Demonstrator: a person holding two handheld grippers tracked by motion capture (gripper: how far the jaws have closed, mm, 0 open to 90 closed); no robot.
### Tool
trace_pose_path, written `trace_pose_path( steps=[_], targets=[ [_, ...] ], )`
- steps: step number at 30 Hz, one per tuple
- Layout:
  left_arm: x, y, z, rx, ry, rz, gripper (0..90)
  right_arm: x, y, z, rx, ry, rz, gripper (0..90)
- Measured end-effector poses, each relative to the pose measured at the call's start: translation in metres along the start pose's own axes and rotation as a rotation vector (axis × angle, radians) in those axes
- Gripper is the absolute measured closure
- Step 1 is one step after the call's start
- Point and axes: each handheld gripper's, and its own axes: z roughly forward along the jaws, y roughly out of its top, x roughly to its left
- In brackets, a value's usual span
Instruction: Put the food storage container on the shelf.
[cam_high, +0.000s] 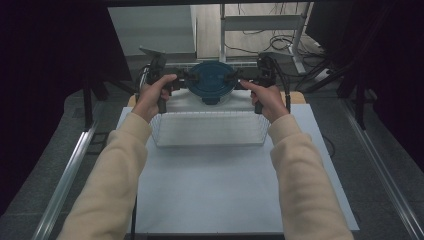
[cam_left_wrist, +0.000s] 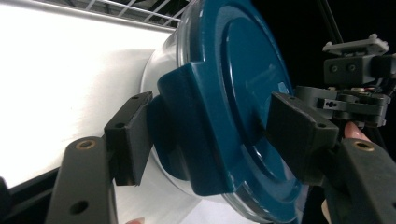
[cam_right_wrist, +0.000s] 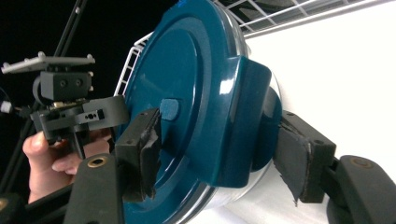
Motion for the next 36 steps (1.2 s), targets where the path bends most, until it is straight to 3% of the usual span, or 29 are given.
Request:
trace_pose_path(
  steps=[3, 6, 8, 9, 10, 11, 12, 13, 15, 18, 20, 21, 23, 27, 31, 34, 36],
  targets=[
    [0.002, 0.0, 0.002, -0.018, -0.001, 0.0, 33.3, -0.003, 0.0, 0.003, 0.002, 0.002, 0.024, 33.7],
    [0.001, -0.002, 0.002, -0.026, 0.004, 0.012, 32.9, -0.002, -0.001, 0.003, -0.013, -0.007, 0.015, 32.5],
    [-0.001, -0.004, 0.001, -0.04, 0.03, 0.035, 29.7, 0.004, -0.003, 0.001, -0.05, -0.057, -0.002, 30.1],
    [-0.007, -0.007, -0.003, -0.074, 0.106, 0.086, 22.5, 0.008, -0.005, -0.001, -0.074, -0.077, -0.022, 22.3],
    [-0.007, -0.007, -0.003, -0.074, 0.106, 0.086, 20.2, 0.008, -0.005, -0.001, -0.074, -0.077, -0.022, 22.3],
    [-0.011, -0.009, -0.007, -0.09, 0.138, 0.118, 20.2, 0.01, -0.007, -0.003, -0.078, -0.08, -0.036, 19.5],
    [-0.014, -0.012, -0.012, -0.103, 0.148, 0.139, 17.9, 0.017, -0.012, -0.011, -0.092, -0.101, -0.074, 16.4],
    [-0.017, -0.014, -0.016, -0.114, 0.156, 0.156, 17.9, 0.017, -0.012, -0.011, -0.092, -0.101, -0.074, 16.4],
    [-0.027, -0.027, -0.029, -0.145, 0.185, 0.215, 18.1, 0.024, -0.02, -0.019, -0.11, -0.102, -0.13, 14.9],
    [-0.04, -0.052, -0.044, -0.147, 0.26, 0.314, 21.6, 0.028, -0.035, -0.034, -0.116, -0.102, -0.237, 14.9],
    [-0.044, -0.071, -0.051, -0.148, 0.265, 0.355, 22.4, 0.029, -0.047, -0.044, -0.123, -0.128, -0.332, 15.9],
    [-0.045, -0.079, -0.053, -0.138, 0.253, 0.367, 22.6, 0.029, -0.059, -0.052, -0.125, -0.14, -0.403, 17.5],
    [-0.045, -0.101, -0.056, -0.12, 0.246, 0.393, 22.3, 0.027, -0.066, -0.056, -0.127, -0.135, -0.43, 17.8],
    [-0.042, -0.144, -0.058, -0.098, 0.247, 0.43, 23.0, 0.018, -0.105, -0.074, -0.142, -0.113, -0.523, 18.7],
    [-0.034, -0.185, -0.056, -0.078, 0.247, 0.459, 22.5, 0.003, -0.141, -0.087, -0.133, -0.162, -0.605, 19.2],
    [-0.022, -0.213, -0.053, -0.047, 0.248, 0.462, 22.1, -0.018, -0.179, -0.095, -0.127, -0.186, -0.635, 19.5],
    [-0.013, -0.23, -0.049, -0.028, 0.258, 0.459, 21.8, -0.024, -0.189, -0.095, -0.122, -0.191, -0.64, 19.5]
  ],
)
